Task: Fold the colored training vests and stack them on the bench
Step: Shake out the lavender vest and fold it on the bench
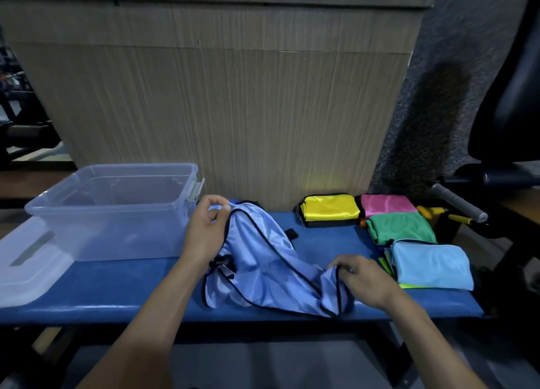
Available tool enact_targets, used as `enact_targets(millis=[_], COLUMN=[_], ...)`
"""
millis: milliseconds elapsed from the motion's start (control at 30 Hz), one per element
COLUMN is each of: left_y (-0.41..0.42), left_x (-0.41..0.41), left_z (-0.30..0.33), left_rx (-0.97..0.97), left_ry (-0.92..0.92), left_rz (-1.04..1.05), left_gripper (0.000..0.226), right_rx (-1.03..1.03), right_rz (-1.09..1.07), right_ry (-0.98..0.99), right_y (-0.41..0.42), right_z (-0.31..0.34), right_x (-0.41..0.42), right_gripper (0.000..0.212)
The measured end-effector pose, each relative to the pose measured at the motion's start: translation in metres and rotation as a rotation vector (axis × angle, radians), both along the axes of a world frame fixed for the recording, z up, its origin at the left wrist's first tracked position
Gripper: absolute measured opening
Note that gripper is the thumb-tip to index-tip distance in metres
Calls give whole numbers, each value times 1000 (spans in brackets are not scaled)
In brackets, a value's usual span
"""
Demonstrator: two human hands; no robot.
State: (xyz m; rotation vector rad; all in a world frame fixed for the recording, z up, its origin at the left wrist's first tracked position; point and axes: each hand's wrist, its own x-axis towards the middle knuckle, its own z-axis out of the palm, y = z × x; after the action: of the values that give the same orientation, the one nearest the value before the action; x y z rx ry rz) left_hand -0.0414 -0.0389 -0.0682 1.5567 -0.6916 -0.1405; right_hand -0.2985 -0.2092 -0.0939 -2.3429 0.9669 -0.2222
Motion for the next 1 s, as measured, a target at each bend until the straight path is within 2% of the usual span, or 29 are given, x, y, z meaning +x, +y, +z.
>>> enact_targets(millis=[67,133,200,233,300,367,400,433,467,533,600,667,733,833,900,933,967,1000], left_y=[0,0,2,4,10,19,25,31,36,42,40,37,36,28,20,15,10,5], left_x=[9,21,30,31,32,38,40,42,41,35,27,25,24,-2,-32,-45,-56,-65], left_z=[-7,-20,-33,-38,-40,-36,-33,-31,-30,-34,-43,-46,-43,-21,-8,-5,-3,-1], left_rx=[149,326,513,569,578,582,651,772,923,1216,1335,1150,782,317,157,126,106,99], left_ry=[-78,-118,-276,-365,-437,-428,-419,-406,-387,-402,-485,-549,-466,-234,-102,-64,-39,-36], left_rz=[-9,-112,-179,-193,-181,-153,-176,-234,-316,-453,-482,-440,-419,-515,-590,-629,-676,-706], left_gripper=[6,26,53,59,52,28,24,30,41,59,49,23,21,11,9,10,12,16], right_rx=[-79,-104,-107,-113,-124,-58,17,94,124,-6,-208,-317,-304,-134,56,125,163,168], right_rz=[-105,-251,-364,-395,-386,-249,-128,-1,109,226,193,140,130,215,266,245,191,121], right_ry=[-98,-218,-265,-257,-218,-176,-130,-40,105,422,521,440,321,-2,-248,-349,-454,-556], right_y=[-3,-5,-6,-8,-9,-6,-1,5,11,20,27,29,29,38,58,66,70,71], right_z=[-5,-4,-5,-7,-11,-13,-13,-15,-19,-32,-43,-46,-48,-45,-37,-34,-32,-29], right_x=[-2,-4,-7,-8,-8,-6,-6,-4,-2,4,12,19,21,30,42,49,55,61], right_gripper=[25,25,27,29,32,26,25,36,56,95,99,85,85,115,130,126,107,71])
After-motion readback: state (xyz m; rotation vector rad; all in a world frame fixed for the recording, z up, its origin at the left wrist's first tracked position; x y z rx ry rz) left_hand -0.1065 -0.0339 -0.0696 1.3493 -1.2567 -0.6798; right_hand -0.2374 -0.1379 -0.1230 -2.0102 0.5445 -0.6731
